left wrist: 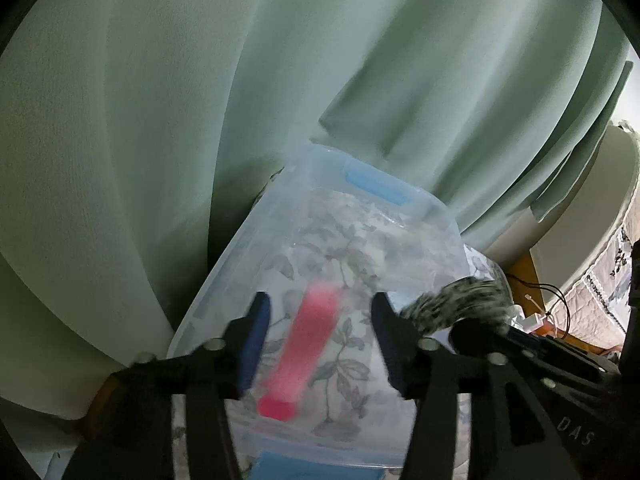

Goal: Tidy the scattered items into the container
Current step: 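Open the left gripper over the clear box while the right gripper releases the scrunchie inside, then move both grippers back from the box toward the tape roll and paper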

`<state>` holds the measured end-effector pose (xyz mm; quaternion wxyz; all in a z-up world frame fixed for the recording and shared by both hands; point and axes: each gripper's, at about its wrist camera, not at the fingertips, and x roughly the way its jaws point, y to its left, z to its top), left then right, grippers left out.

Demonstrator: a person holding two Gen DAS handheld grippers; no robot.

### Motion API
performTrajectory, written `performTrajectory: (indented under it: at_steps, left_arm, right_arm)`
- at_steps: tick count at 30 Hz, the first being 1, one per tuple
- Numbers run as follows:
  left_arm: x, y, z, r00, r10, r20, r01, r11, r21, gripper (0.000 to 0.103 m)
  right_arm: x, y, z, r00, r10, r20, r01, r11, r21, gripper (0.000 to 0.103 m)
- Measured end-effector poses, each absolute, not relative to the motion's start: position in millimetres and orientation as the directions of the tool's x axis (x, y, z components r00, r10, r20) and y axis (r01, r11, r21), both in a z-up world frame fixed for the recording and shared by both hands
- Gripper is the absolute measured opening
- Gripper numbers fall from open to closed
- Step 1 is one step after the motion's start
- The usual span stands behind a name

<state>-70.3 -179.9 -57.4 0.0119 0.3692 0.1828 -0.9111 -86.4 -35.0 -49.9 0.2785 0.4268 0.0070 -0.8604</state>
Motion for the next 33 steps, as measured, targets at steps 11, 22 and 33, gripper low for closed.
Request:
performTrajectory:
  at_steps: [11, 22, 33]
  left_arm:
    - [-73, -173, -54, -0.726, 0.105, -0.679, 0.16, -0.936, -0.315, 0.059]
    - [-63, -164, -45, -0.71, 0.116, -0.695, 0.186, -0.921, -0.343, 0.059]
    - [-58, -131, -39, -0.675, 0.05, -0.736, 0.232, -0.933, -0.276, 0.059]
  right_arm:
    - [-84, -27, -47, -0.483, -0.49, -0.726, 0.484, -0.84, 0.245, 0.042]
    - [-72, -5, -32, -0.509, -0.515, -0.689, 0.476, -0.836, 0.273, 0.042]
    - [-55, 45, -12, -0.572, -0.527, -0.628, 0.437, -0.844, 0.31, 0.042]
